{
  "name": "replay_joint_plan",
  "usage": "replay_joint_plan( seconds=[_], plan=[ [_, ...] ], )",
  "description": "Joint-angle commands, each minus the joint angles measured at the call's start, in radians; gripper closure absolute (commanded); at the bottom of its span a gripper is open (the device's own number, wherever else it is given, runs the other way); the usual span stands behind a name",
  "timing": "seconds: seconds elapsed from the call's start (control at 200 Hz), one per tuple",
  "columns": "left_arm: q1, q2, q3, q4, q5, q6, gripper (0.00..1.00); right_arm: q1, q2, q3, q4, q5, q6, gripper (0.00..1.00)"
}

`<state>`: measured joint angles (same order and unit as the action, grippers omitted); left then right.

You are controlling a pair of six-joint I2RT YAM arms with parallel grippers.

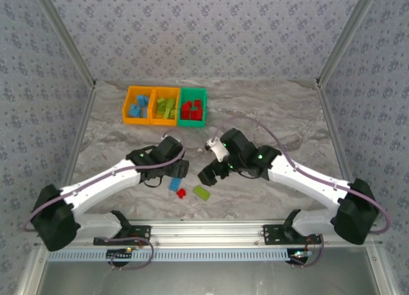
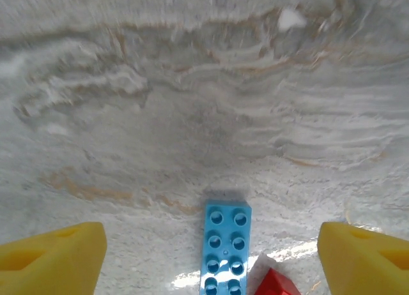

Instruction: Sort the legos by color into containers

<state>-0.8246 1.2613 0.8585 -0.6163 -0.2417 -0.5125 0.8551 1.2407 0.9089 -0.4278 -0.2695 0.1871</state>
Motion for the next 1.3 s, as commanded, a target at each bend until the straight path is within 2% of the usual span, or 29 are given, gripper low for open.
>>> replay_joint_plan(
  seconds=[0.0, 0.225, 0.45, 0.535, 0.64, 0.76, 0.875, 0.989, 1.154, 1.294],
  plan=[
    [0.005, 0.065, -0.007, 0.044, 0.061, -0.072, 0.19, -0.010, -0.105, -0.081, 0.074, 0.031, 0.118, 0.00],
    [0.011, 0.153, -0.056, 0.120, 0.125, -0.067, 0.29, -0.048, -0.225, -0.158, 0.066, 0.047, 0.168, 0.00],
    [0.013, 0.227, -0.111, 0.192, 0.139, -0.076, 0.43, -0.057, -0.250, -0.144, 0.032, 0.052, 0.175, 0.00],
    [0.016, 0.247, -0.122, 0.214, 0.148, -0.081, 0.52, -0.056, -0.251, -0.141, 0.027, 0.049, 0.179, 0.00],
    [0.016, 0.244, -0.123, 0.219, 0.145, -0.078, 0.64, -0.056, -0.254, -0.138, 0.021, 0.056, 0.186, 0.00],
    [0.039, 0.179, -0.105, 0.214, 0.115, -0.048, 0.69, -0.054, -0.259, -0.133, 0.029, 0.062, 0.198, 0.00],
    [0.150, 0.086, -0.031, 0.197, 0.069, 0.051, 0.71, -0.056, -0.258, -0.127, 0.057, 0.068, 0.205, 0.00],
    [0.304, 0.077, 0.058, 0.286, 0.000, 0.180, 0.73, -0.056, -0.250, -0.127, 0.094, 0.070, 0.207, 0.00],
    [0.497, 0.274, 0.243, 0.424, -0.110, 0.258, 0.74, -0.057, -0.224, -0.114, 0.121, 0.073, 0.216, 0.00],
    [0.593, 0.501, 0.461, 0.446, -0.089, 0.282, 0.75, -0.060, -0.200, -0.075, 0.083, 0.080, 0.198, 0.00]
  ],
)
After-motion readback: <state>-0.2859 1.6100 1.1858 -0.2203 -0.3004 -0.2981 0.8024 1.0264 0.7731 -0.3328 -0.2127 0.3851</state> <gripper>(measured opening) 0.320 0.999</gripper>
